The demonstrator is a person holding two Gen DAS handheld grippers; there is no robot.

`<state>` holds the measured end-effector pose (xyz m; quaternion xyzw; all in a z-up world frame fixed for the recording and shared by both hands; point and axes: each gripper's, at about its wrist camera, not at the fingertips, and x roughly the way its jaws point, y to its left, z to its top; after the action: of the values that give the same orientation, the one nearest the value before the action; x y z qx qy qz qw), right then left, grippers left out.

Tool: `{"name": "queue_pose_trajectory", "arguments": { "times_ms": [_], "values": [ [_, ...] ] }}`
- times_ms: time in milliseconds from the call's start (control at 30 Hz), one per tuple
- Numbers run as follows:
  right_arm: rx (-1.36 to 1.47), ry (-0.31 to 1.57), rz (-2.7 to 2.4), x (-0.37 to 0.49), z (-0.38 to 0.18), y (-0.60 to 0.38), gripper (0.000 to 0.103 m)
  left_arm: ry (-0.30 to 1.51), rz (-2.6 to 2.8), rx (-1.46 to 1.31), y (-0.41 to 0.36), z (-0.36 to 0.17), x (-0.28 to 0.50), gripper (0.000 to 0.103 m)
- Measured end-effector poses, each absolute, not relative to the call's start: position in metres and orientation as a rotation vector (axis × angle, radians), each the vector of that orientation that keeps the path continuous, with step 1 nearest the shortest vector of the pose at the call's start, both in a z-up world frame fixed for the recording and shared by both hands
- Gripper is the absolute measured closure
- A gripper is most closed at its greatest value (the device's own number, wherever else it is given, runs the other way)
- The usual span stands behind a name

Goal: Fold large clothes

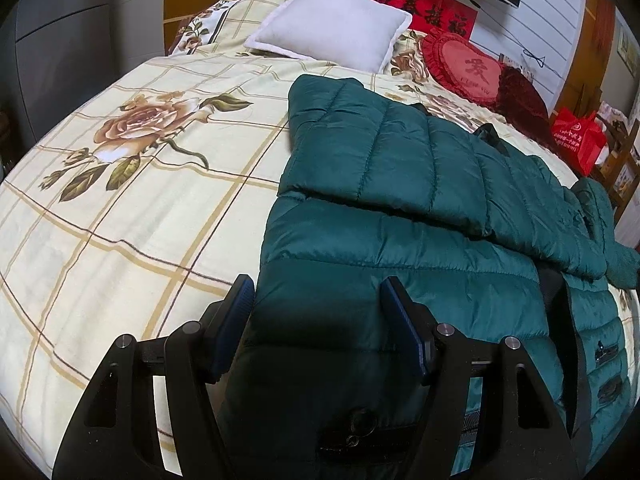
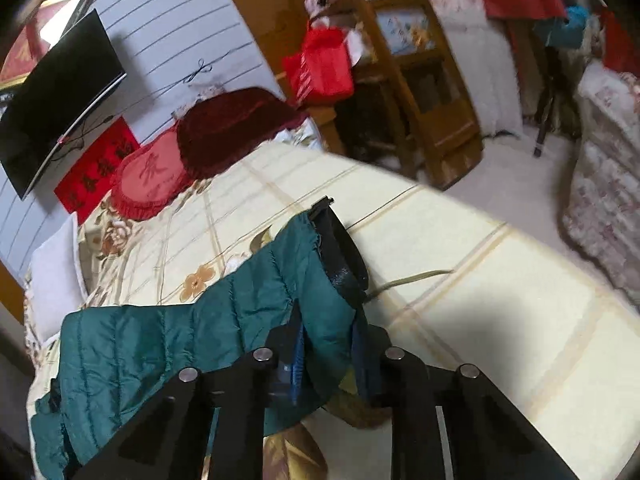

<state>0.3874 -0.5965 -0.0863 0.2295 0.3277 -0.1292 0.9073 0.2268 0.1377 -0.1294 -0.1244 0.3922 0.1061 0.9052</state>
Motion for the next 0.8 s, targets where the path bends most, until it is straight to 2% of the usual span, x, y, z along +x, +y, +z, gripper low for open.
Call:
{"name": "queue_pose_trajectory", "arguments": {
  "times_ms": [300, 467, 633, 800],
  "values": [
    [0.378, 0.615, -0.365, 0.317, 0.011, -0.6, 0.087, 0.817, 0.204, -0.281, 0.14, -0.132, 0.229, 0.037],
    [0.306, 0.567, -0.262, 0.303, 0.055, -0.544, 0.089, 0.82, 0.202, -0.289, 0.141, -0.133, 0.23, 0.037],
    [0.267, 0.554, -0.008, 0.319, 0.057, -0.428, 0.09, 0.831, 0.194, -0.307, 0.144, -0.135, 0.232, 0.037],
    [0.265, 0.582, 0.275, 0.329, 0.021, -0.291, 0.09, 0.85, 0.199, -0.304, 0.144, -0.138, 0.234, 0.036]
  ]
}}
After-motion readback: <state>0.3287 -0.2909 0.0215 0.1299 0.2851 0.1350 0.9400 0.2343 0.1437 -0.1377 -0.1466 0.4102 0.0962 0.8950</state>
